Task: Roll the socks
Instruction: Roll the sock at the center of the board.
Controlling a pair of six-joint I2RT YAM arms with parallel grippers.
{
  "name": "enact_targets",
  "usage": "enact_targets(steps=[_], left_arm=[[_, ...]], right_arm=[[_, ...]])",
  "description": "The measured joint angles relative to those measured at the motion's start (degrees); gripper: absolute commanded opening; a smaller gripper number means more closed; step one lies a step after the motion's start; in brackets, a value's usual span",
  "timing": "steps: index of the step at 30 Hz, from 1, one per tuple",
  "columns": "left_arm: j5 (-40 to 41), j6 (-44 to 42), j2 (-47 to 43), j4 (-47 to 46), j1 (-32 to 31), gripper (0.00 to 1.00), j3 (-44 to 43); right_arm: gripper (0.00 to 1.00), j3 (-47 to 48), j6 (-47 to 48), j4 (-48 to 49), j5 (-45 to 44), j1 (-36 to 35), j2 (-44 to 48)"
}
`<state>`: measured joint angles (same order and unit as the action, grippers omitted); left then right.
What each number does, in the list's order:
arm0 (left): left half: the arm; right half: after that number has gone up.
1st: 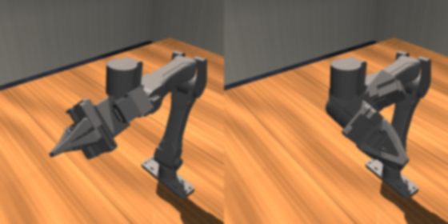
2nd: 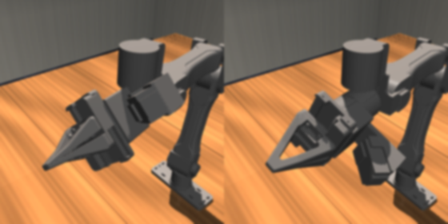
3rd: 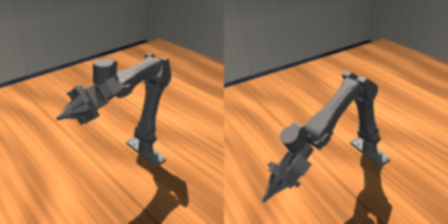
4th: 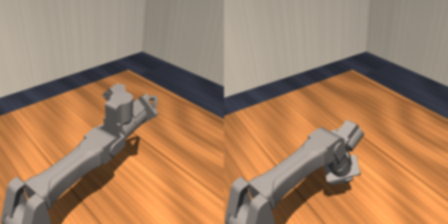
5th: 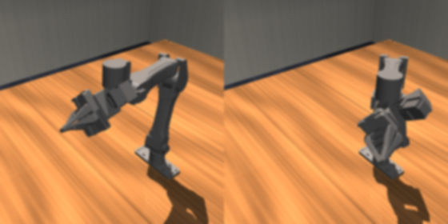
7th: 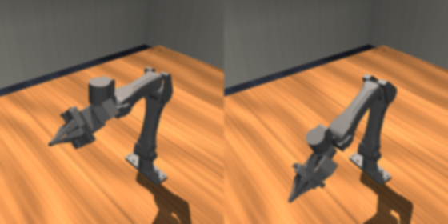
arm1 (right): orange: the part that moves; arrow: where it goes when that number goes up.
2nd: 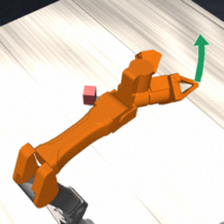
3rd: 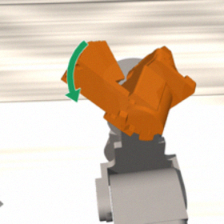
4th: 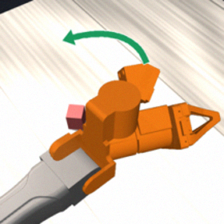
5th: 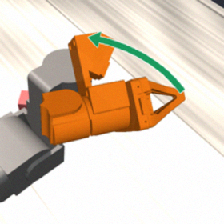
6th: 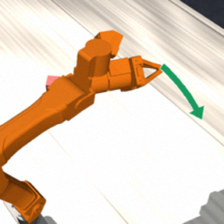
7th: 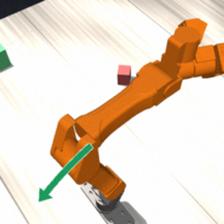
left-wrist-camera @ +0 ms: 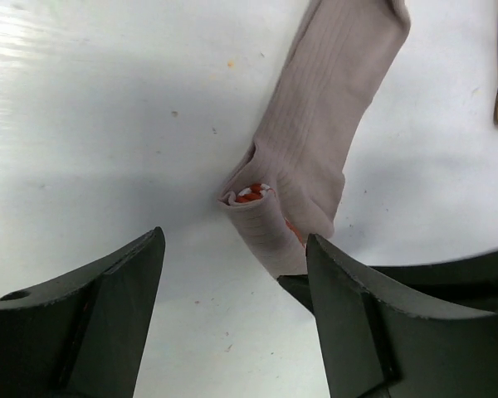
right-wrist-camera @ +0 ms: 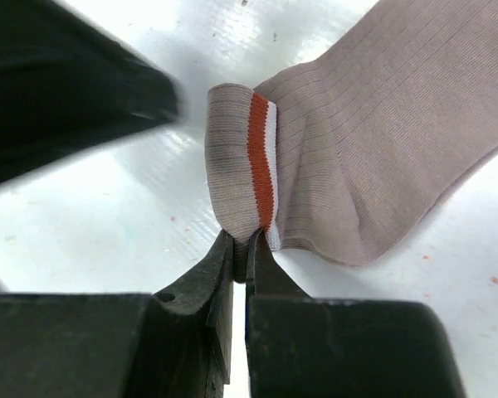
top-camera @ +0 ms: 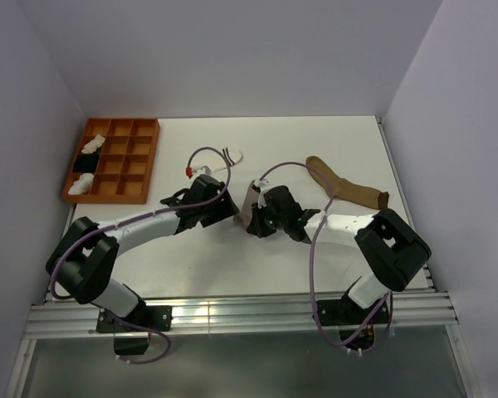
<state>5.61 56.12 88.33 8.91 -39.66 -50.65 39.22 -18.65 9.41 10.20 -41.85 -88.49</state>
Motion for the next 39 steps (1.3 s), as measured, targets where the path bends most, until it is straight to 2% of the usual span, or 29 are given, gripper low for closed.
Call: enact_targets(steps=[6, 14, 23, 39], left_arm=[[0.02, 2.78, -3.21, -5.05, 0.63, 0.7, 6.21], [-2.73, 5.35, -1.46, -11.78, 0.28, 0.66, 10.58], [-3.23, 6.6, 1.64, -16.17, -0.24, 0.63, 11.8], [-2.89, 8.09, 4.96, -19.08, -0.28, 0.5, 10.73]], right_arm=[[0.0, 0.2, -5.6, 3.3, 13.05, 4.48, -4.37], [0.0, -0.22, -12.41, 8.87, 22.95, 8.57, -8.37], [0.0, -0.55, -18.21, 14.93, 29.53, 10.95, -13.94], [0.0, -1.29, -23.06, 20.35, 34.67, 13.62, -17.51]])
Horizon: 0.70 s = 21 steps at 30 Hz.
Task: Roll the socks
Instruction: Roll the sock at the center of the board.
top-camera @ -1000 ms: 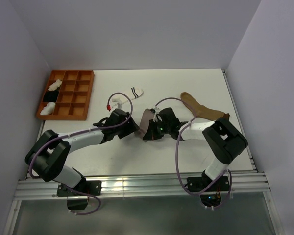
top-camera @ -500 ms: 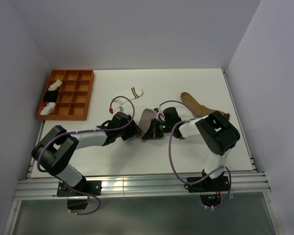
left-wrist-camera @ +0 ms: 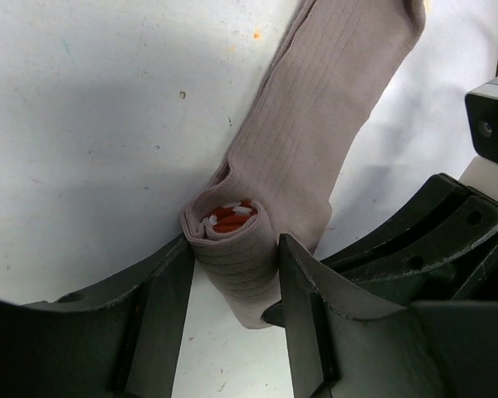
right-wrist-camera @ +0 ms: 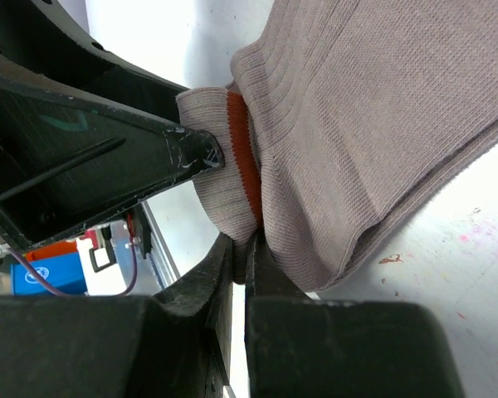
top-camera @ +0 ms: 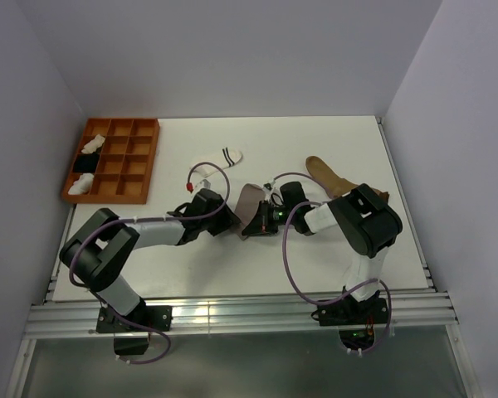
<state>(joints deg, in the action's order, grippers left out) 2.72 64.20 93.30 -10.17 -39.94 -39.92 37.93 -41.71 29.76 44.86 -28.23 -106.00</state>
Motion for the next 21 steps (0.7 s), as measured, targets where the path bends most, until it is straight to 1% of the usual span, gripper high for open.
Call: enact_targets(steps=[3, 6, 7, 8, 10, 11, 13, 14, 15, 16, 17, 18, 20, 21], left_arm=[[0.15, 0.0, 0.48, -0.22, 0.0, 0.5, -0.35], [0.35, 0.04, 0.92, -0.31, 0.0, 0.46, -0.61], [0.42, 0.07, 1.03, -0.33, 0.0, 0.43, -0.68], [0.61, 0.11, 1.11, -0.26, 0.0, 0.37, -0.74], [1.01, 0.11, 1.27, 0.15, 0.0, 0.3, -0.83], [1.11, 0.13, 1.49, 0.17, 0.0, 0.21, -0.87], [1.11, -0.04, 1.95, 0.42, 0.0, 0.15, -1.44], [1.05, -0.07, 2.29, 0.59, 0.0, 0.1, -1.92], [0.96, -0.09, 2.73, 0.81, 0.0, 0.07, -2.58], [0.96, -0.33, 3.21, 1.07, -0.02, 0.04, -3.26], [0.85, -0.5, 3.8, 1.27, -0.04, 0.03, -3.93], [0.7, -0.57, 4.15, 1.51, -0.04, 0.02, -4.5], [0.57, -1.07, 4.59, 2.6, -0.07, 0.01, -5.46], [0.57, -1.42, 4.68, 3.26, -0.04, 0.0, -5.86]], right_arm=[[0.0, 0.0, 0.0, 0.0, 0.02, 0.09, 0.0], [0.0, 0.0, 0.0, 0.0, 0.04, 0.15, -0.11], [0.0, 0.0, 0.0, 0.02, 0.04, 0.15, -0.2], [0.0, 0.0, -0.02, 0.09, 0.11, 0.17, -0.26], [0.0, 0.0, 0.04, 0.13, 0.09, 0.15, -0.28], [0.0, 0.0, 0.11, 0.0, -0.09, 0.15, -0.28], [0.05, 0.13, 0.81, -0.83, -0.7, 0.13, 0.15], [0.09, 0.13, 1.33, -1.64, -1.44, 0.09, 0.74], [0.16, 0.13, 2.01, -2.62, -2.6, 0.02, 1.62], [0.19, 0.13, 2.86, -3.91, -4.22, -0.28, 2.78], [0.22, 0.13, 4.07, -5.42, -6.32, -0.7, 4.26], [0.3, 0.13, 5.25, -6.88, -8.5, -1.25, 5.7], [0.34, 0.15, 7.78, -9.94, -13.9, -3.08, 9.33], [0.39, 0.15, 9.35, -11.5, -16.74, -4.33, 11.21]])
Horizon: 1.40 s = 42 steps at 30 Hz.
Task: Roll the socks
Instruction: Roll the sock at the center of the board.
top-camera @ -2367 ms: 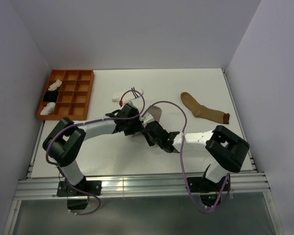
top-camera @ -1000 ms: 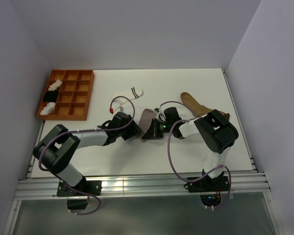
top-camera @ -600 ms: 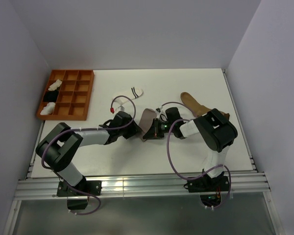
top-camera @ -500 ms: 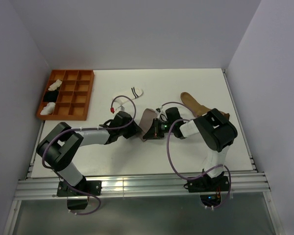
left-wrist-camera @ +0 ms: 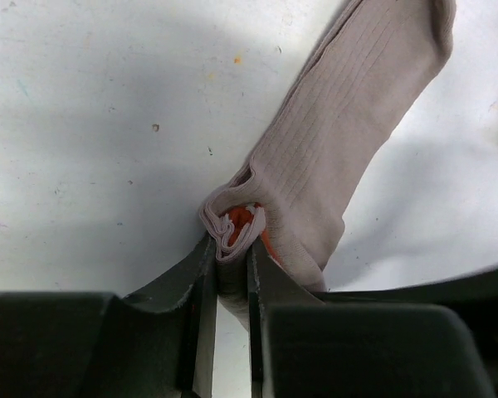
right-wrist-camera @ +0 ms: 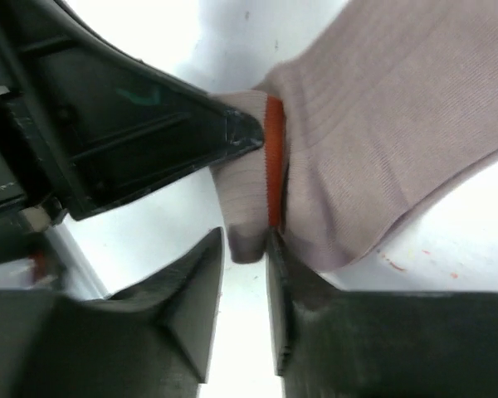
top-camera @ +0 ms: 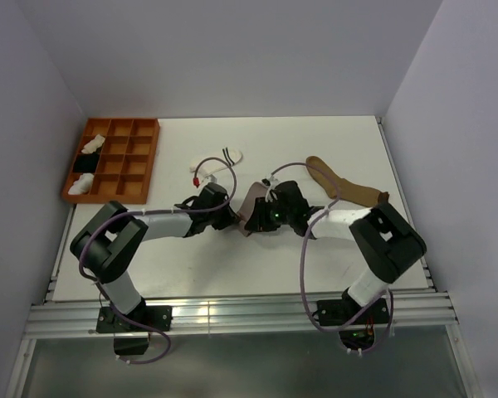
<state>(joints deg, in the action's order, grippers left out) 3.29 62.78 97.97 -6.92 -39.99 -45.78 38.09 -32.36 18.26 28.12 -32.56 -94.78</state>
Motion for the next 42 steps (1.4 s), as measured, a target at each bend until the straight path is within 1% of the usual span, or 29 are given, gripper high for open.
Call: enact_targets(steps=[2, 8, 12, 15, 22, 31, 37, 42], left_arm=[[-0.04, -0.59, 0.2, 1.46, 0.0, 0.0, -0.94], [-0.5, -2.38, 0.94, 5.22, 0.0, 0.0, -3.52], [-0.63, -3.82, 1.42, 8.02, 0.0, 0.0, -5.46], [-0.68, -4.72, 1.62, 9.53, 0.0, 0.0, -6.34], [-0.79, -5.7, 1.64, 11.02, 0.0, 0.0, -7.02], [-1.68, -6.45, 2.01, 11.15, 0.17, 0.01, -7.39], [-1.79, -6.6, 2.1, 11.37, 0.17, 0.01, -7.58], [-1.95, -6.6, 2.16, 11.37, 0.22, 0.01, -7.61]], right_arm=[[0.42, 0.0, 2.86, -2.56, -6.95, -3.08, 3.52], [0.43, 0.0, 10.91, -5.51, -27.15, -15.04, 10.95], [0.41, 0.0, 16.02, -5.51, -35.56, -20.72, 11.98], [0.41, 0.11, 18.43, -5.84, -39.19, -22.88, 11.23], [0.41, 0.28, 21.62, -5.9, -42.86, -23.74, 6.34], [0.42, 1.4, 23.5, -5.49, -43.36, -23.82, 1.97], [0.47, 1.4, 23.5, -5.88, -43.45, -24.0, 2.34], [0.48, 1.4, 23.5, -6.36, -43.91, -24.37, 6.27]])
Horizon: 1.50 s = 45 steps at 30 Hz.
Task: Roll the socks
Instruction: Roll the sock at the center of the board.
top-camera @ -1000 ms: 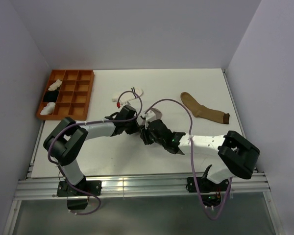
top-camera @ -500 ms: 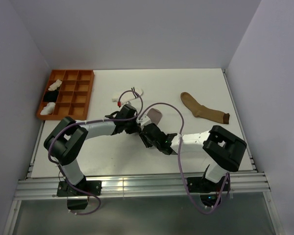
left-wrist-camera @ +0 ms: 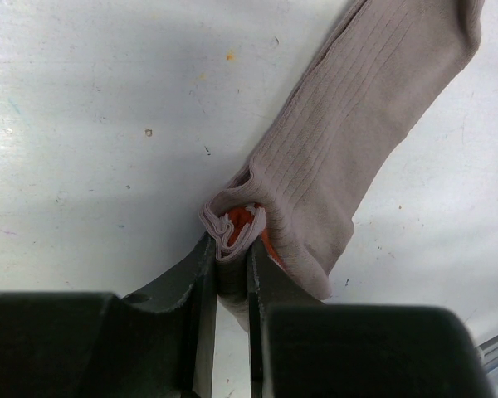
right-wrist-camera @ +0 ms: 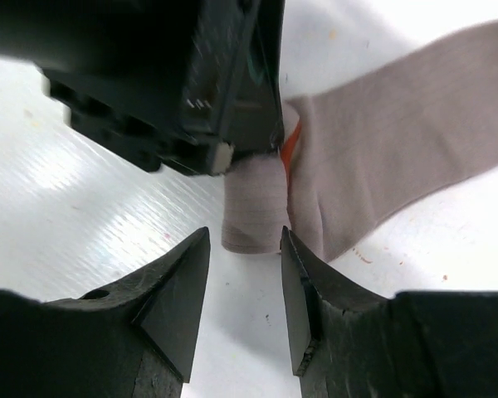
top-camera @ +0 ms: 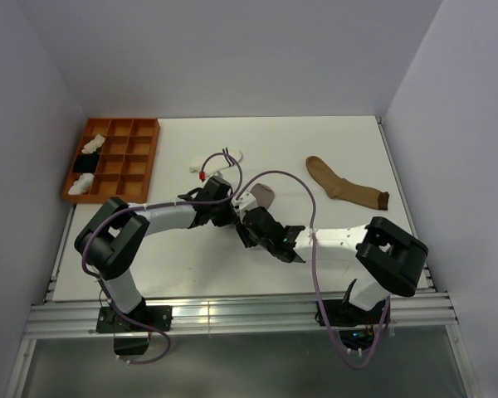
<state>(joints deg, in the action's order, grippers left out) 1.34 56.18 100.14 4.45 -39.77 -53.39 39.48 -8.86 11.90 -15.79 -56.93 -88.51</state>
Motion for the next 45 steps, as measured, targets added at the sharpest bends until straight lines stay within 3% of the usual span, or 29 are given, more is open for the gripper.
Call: enact_targets(steps=[6, 18, 21, 25, 27, 28, 30, 33, 39, 45], left_arm=[[0.0, -0.02, 0.0, 0.02, 0.0, 0.01, -0.02], [-0.02, -0.02, 0.0, 0.15, 0.0, 0.02, -0.11], [-0.04, 0.0, 0.0, 0.13, 0.09, 0.06, -0.11], [0.02, 0.0, 0.0, 0.11, 0.22, 0.21, -0.11], [0.04, -0.02, -0.02, 0.11, 0.28, 0.26, -0.11], [0.09, 0.0, -0.02, 0.13, 0.33, 0.34, -0.11], [0.31, -0.02, -0.11, 0.31, 0.33, 0.39, -0.07], [0.48, 0.04, -0.9, 0.48, 0.35, 0.52, 0.66], [0.85, 0.7, -5.18, 0.55, 1.09, 0.69, 4.28], [2.56, 3.23, -10.56, -0.26, 2.1, 0.74, 9.31]], right_arm=[[0.46, 0.07, 0.48, 0.94, -0.72, -0.63, 0.57], [0.45, 1.44, 2.16, 2.32, -1.9, -0.68, -6.93], [0.36, 1.81, 2.67, 2.54, -2.69, -0.68, -7.58], [0.05, 1.88, 2.91, 2.69, -3.48, -0.7, -7.65], [0.0, 1.9, 2.78, 2.69, -3.52, -0.68, -7.65], [0.0, 1.9, 2.58, 2.69, -3.39, -0.68, -7.63], [0.0, 1.92, 2.19, 2.69, -2.43, -0.31, -7.54], [0.0, 1.92, 0.55, 2.64, 2.58, 1.95, -6.97], [0.0, 1.9, -4.04, 2.58, 18.03, 9.42, -6.29], [0.0, 1.9, -9.53, 2.93, 35.95, 17.25, -7.63]])
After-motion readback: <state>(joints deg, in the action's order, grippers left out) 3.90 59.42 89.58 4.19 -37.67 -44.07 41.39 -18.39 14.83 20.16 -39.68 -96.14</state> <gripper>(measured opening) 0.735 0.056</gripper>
